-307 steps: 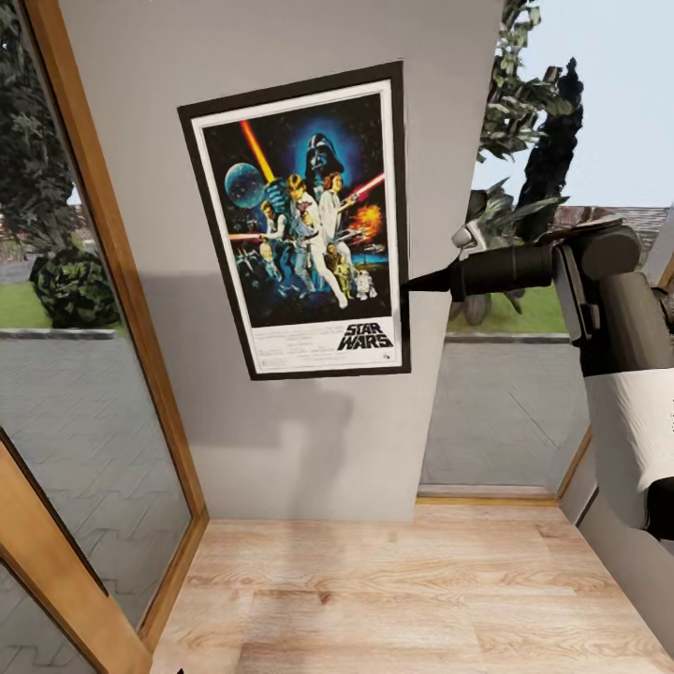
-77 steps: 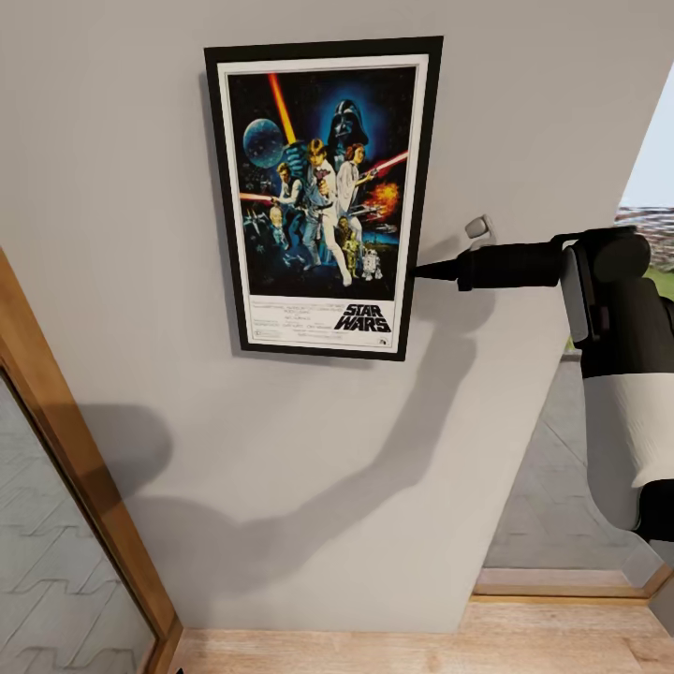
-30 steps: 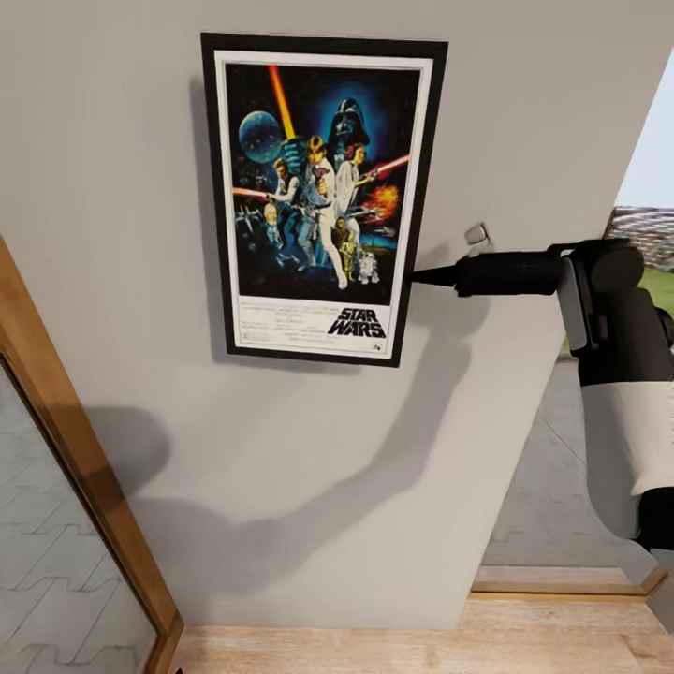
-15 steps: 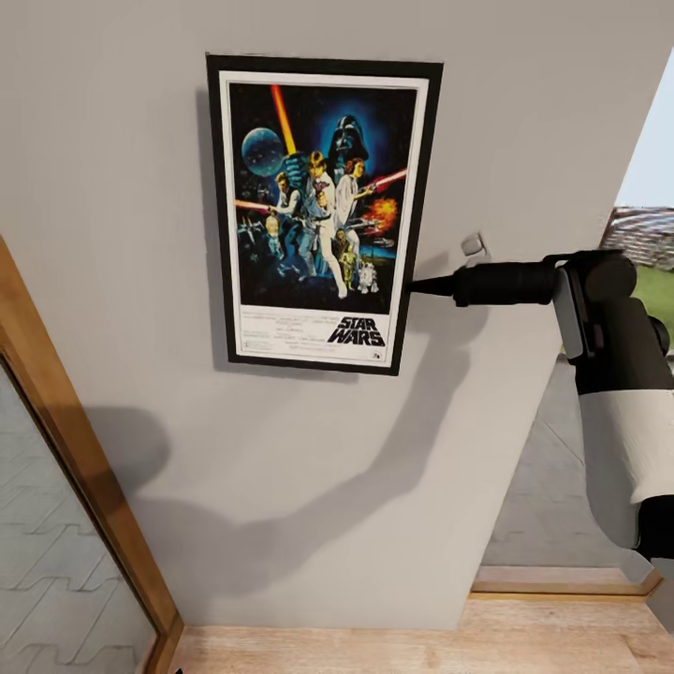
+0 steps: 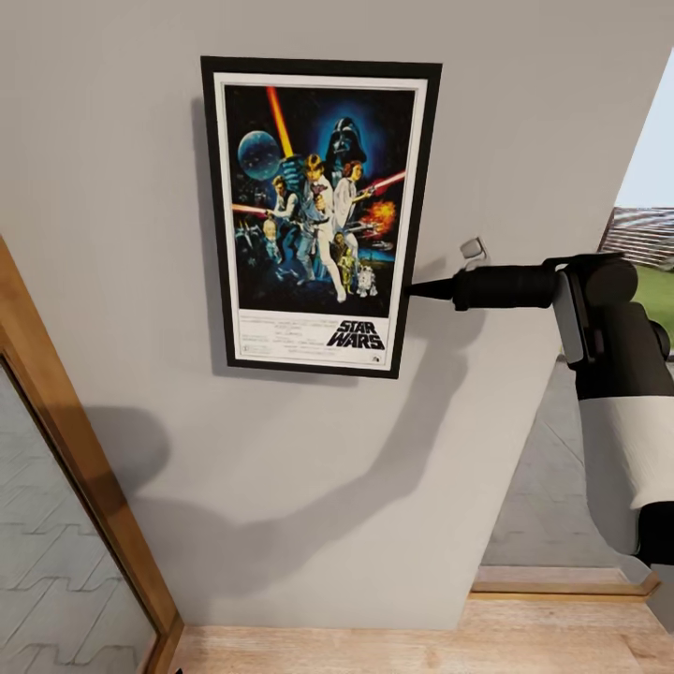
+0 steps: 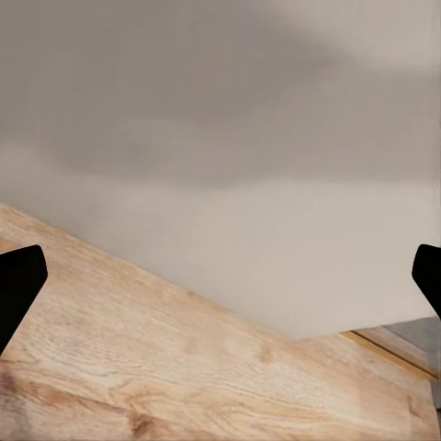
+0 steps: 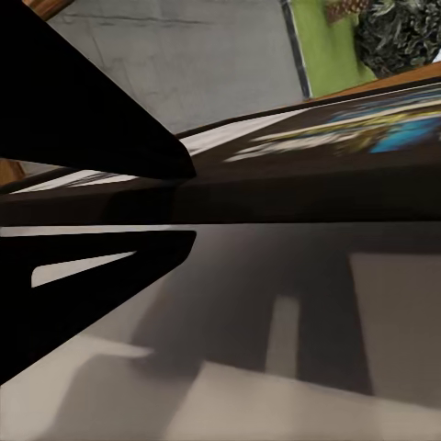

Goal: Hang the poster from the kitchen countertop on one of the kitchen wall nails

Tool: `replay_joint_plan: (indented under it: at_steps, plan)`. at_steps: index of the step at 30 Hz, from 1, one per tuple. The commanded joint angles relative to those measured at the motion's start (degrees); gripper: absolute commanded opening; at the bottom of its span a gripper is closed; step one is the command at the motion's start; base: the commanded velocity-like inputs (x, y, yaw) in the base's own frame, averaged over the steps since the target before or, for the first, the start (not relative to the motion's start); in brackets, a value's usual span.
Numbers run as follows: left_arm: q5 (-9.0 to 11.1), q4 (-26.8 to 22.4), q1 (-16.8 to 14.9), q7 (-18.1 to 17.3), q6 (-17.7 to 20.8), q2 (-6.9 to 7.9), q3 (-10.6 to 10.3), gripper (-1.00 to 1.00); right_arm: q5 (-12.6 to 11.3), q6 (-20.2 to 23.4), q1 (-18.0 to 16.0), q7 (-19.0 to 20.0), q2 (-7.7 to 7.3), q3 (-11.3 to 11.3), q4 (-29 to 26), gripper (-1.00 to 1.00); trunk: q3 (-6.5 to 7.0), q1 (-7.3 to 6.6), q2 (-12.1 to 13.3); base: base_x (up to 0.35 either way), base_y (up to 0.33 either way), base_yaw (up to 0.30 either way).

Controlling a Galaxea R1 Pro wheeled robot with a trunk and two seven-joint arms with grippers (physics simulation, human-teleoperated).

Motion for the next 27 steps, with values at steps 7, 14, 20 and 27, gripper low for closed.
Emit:
replay_joint_plan:
  at_steps: [7,14,20,27]
  plan:
    - [0.27,0.06,-0.06,-0.11,-0.28,0.04,-0.31,1.0,-0.43,0.6,-0.01,-0.08,-0.05,0.09,-0.05,-1.0,-0.14,0.04,-0.14,0.0,0.045,0.0]
    - [0.27,0.06,-0.06,-0.09,-0.28,0.05,-0.31,1.0,-0.43,0.6,0.0,-0.09,-0.07,0.09,-0.06,-1.0,-0.14,0.04,-0.14,0.0,0.09,0.0]
    - [0.27,0.06,-0.06,-0.09,-0.28,0.06,-0.31,1.0,-0.43,0.6,0.0,-0.08,-0.05,0.09,-0.06,-1.0,-0.14,0.04,-0.14,0.054,0.153,0.0]
    - [0.27,0.06,-0.06,-0.09,-0.28,0.04,-0.31,1.0,-0.43,0.6,0.0,-0.1,-0.05,0.09,-0.06,-1.0,-0.14,0.04,-0.14,0.039,0.086,0.0]
